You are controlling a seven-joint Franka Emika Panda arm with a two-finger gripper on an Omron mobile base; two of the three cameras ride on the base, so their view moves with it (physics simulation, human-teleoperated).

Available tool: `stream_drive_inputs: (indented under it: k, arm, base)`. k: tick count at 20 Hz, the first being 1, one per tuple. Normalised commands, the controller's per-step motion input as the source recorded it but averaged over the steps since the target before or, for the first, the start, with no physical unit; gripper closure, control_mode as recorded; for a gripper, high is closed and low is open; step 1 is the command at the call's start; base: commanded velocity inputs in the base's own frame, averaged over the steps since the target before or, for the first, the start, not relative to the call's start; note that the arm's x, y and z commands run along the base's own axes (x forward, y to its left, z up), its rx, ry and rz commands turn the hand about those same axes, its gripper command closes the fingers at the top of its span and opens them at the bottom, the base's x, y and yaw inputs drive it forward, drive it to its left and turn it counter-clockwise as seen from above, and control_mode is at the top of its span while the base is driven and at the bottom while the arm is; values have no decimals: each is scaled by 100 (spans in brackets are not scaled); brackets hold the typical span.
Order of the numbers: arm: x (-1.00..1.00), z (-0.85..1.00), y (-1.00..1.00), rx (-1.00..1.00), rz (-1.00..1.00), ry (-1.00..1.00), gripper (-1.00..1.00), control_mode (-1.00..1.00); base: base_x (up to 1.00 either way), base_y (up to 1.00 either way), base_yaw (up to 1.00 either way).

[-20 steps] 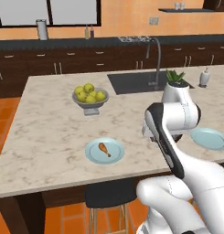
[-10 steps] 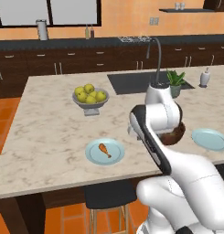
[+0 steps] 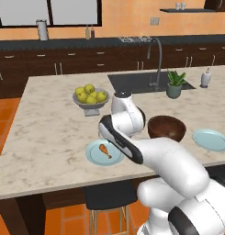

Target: Pick the chicken drumstick and lemon wedge from their plates and place them in the bowl. Then put the bowl in the fridge.

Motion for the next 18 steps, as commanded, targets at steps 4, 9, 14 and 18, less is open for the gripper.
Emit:
stream_drive_inputs:
  k: [4,9,14,18]
  arm:
    - [54,-68,41,1,10,0,-100,-100]
    - [47,-61,8,2,9,0,-100,-100]
    - [55,-49,6,0,3,0,-100,-100]
    - [32,-33,22,0,0,5,-100,-100]
  base:
    - [0,0,0]
    - [0,0,0]
    - [0,0,0]
    - [0,0,0]
